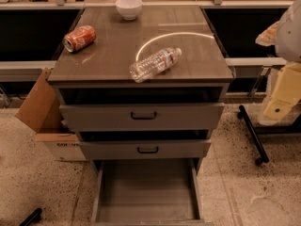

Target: Place water bottle into bottom drawer

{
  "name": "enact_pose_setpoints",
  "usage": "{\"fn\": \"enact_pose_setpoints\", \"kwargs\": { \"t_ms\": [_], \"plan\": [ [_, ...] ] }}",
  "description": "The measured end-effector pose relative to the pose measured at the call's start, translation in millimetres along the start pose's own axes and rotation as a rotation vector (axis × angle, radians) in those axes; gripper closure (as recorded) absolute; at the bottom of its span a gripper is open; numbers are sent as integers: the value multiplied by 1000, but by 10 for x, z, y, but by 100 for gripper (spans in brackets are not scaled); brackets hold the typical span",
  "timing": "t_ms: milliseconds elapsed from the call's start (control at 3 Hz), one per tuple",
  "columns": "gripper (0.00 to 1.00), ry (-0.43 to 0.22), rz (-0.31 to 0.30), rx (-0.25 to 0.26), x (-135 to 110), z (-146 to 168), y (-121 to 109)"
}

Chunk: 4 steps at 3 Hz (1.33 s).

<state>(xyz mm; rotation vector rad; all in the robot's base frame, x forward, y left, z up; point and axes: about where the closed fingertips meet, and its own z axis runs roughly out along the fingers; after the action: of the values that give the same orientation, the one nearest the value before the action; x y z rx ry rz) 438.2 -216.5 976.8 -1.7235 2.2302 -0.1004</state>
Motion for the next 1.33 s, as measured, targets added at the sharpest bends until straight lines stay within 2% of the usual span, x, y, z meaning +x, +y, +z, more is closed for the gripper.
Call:
{"fn": "enact_pose_setpoints", "kwargs": {
  "t_ms": [333,667,1000,1333],
  "plan": [
    [0,0,0,0,0,0,0],
    [0,-42,-58,21,-89,9,-89],
    [0,-107,-244,36,-498,206,-409],
    [0,-170,-473,1,-1083,618,-704]
  ]
}}
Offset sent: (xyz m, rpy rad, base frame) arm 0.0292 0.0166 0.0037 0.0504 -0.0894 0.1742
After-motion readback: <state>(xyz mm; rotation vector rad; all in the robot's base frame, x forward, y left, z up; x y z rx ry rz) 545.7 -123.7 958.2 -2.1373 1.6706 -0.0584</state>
